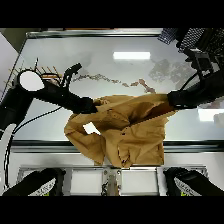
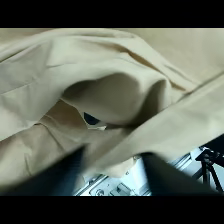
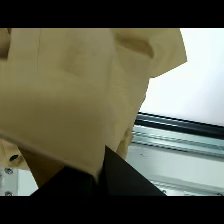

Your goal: Fold the clothes and pants, and hang the long-sleeved shirts on hangers.

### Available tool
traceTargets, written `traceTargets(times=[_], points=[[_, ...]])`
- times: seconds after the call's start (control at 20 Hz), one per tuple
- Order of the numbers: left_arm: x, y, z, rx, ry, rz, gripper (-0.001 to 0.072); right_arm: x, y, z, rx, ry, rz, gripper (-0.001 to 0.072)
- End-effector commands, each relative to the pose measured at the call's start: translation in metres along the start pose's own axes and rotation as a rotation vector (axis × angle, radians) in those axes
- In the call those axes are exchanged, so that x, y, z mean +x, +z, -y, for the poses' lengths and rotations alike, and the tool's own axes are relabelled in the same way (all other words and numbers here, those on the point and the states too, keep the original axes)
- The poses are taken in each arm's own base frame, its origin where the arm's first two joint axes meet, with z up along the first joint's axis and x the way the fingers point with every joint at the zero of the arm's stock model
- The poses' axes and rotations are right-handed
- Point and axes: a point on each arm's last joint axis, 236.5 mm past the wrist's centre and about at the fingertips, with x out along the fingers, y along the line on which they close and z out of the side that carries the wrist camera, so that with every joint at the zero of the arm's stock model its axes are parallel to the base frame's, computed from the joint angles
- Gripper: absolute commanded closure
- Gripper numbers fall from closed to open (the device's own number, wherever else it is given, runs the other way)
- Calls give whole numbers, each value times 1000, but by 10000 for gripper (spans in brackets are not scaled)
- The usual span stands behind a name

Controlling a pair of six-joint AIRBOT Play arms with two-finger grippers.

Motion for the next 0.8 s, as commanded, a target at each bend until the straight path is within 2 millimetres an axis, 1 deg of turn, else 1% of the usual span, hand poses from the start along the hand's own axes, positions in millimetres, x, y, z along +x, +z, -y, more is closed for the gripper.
traceTargets(times=[0.0,0.05,0.2,0.25,0.3,0.35,0.4,0.5,0.6,0.75], points=[[-11,14,11,53,-12,53,-3,1,0,-2,0,8,-5,691],[-22,21,15,64,-12,80,-3,1,-1,-2,0,8,-6,691],[-63,51,19,86,5,210,-3,1,0,-2,2,7,-8,691],[-75,58,16,83,15,247,-2,1,-1,-2,2,7,-8,691],[-86,66,5,73,52,283,-3,1,-1,-2,2,7,-8,691],[-93,71,-10,64,109,307,-3,1,-1,-2,2,7,-8,691],[-99,76,-32,52,188,328,-3,1,-1,-2,2,7,-8,691],[-116,81,-90,-3,404,366,-3,1,-1,-2,2,7,-8,690],[-131,81,-145,-33,599,383,-3,1,-1,-2,2,7,-8,691],[-148,78,-218,-63,798,413,-3,1,-1,-2,2,7,-8,691]])
